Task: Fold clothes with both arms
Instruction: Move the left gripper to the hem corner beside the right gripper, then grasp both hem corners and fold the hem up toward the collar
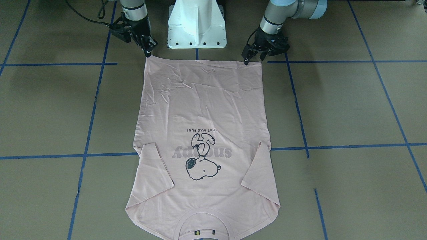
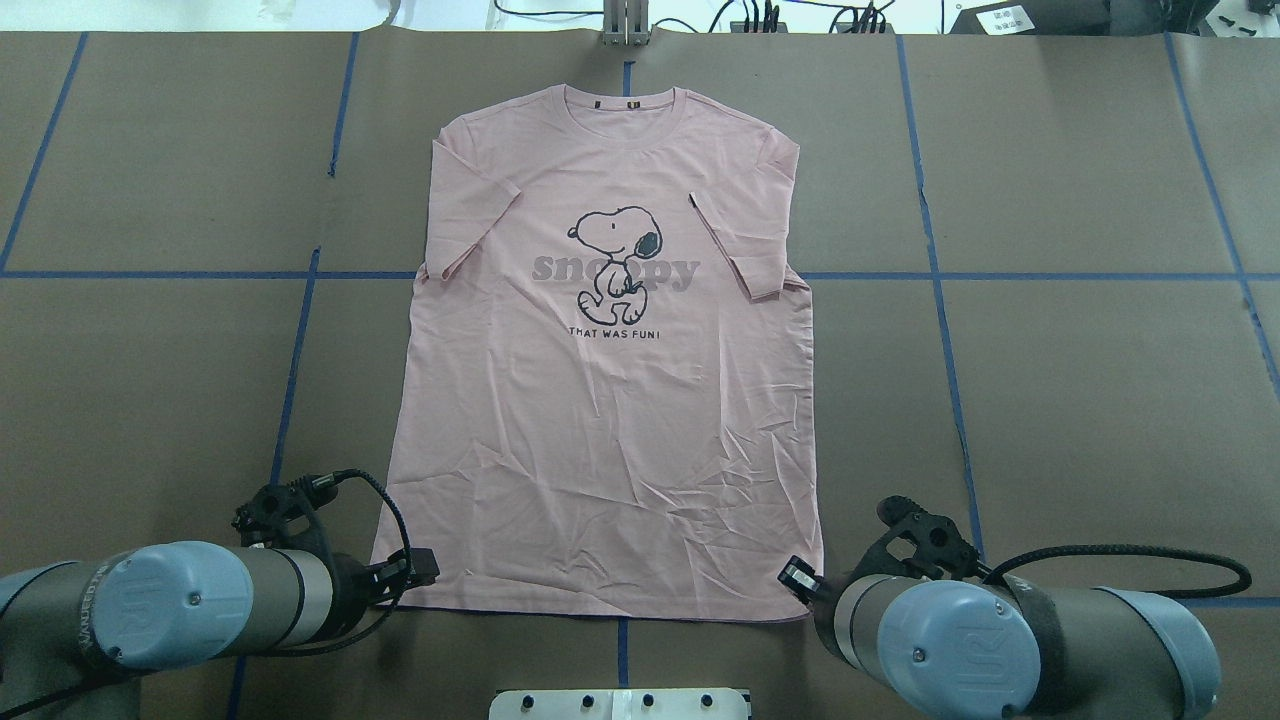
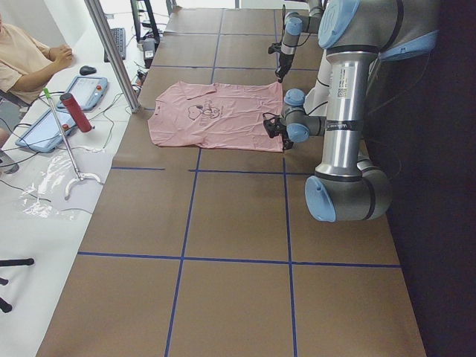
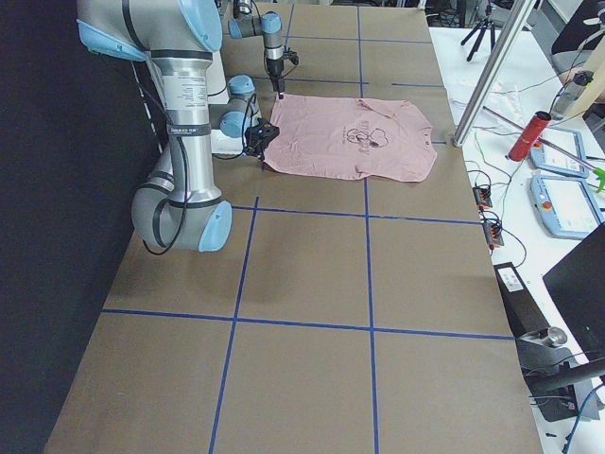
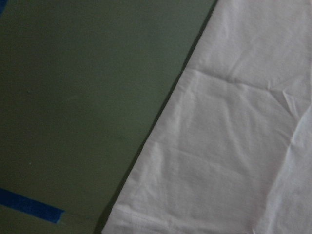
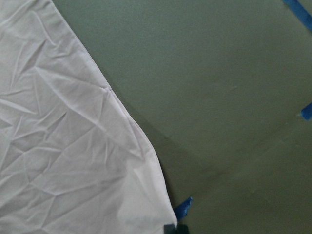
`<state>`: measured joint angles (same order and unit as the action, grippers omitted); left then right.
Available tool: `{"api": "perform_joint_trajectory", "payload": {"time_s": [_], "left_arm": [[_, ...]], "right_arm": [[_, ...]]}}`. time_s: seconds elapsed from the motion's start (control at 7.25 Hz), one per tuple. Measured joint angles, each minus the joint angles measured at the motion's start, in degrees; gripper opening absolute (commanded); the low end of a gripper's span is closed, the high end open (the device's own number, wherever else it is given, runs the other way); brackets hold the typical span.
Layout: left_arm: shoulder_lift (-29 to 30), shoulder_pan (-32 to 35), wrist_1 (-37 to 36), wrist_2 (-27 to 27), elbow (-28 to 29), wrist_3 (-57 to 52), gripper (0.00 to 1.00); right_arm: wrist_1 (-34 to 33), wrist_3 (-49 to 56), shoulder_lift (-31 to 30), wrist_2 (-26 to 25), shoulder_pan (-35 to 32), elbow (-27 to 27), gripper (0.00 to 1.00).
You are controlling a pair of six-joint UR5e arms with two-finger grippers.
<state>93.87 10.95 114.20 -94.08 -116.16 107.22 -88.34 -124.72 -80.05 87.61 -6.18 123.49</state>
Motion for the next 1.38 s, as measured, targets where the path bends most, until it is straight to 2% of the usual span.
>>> {"api": "perform_joint_trajectory", "payload": {"time_s": [0.28,0.41,0.55,0.69,0.83,1.38], "left_arm": [[-0.4,0.0,-0.1,0.0,0.3,0.0,0.85],[-0.5,0.0,-0.1,0.0,0.7,-0.1,0.76],[-0.5,0.0,-0.1,-0.1,1.2,-0.1,0.6],[-0.5,0.0,-0.1,-0.1,1.5,-0.1,0.24],[-0.5,0.0,-0.1,-0.1,1.6,-0.1,0.0],[-0.4,0.1,-0.2,-0.7,0.8,-0.1,0.0]], "right_arm": [[0.0,0.0,-0.1,-0.1,0.0,0.0,0.0],[0.0,0.0,-0.1,-0.1,-0.1,0.0,0.0],[0.0,0.0,-0.1,-0.2,-0.1,0.0,0.0],[0.0,0.0,-0.1,-0.2,-0.1,0.0,0.0],[0.0,0.0,-0.1,-0.2,-0.1,0.0,0.0],[0.0,-0.1,-0.2,-0.5,-0.1,0.2,0.0]]}}
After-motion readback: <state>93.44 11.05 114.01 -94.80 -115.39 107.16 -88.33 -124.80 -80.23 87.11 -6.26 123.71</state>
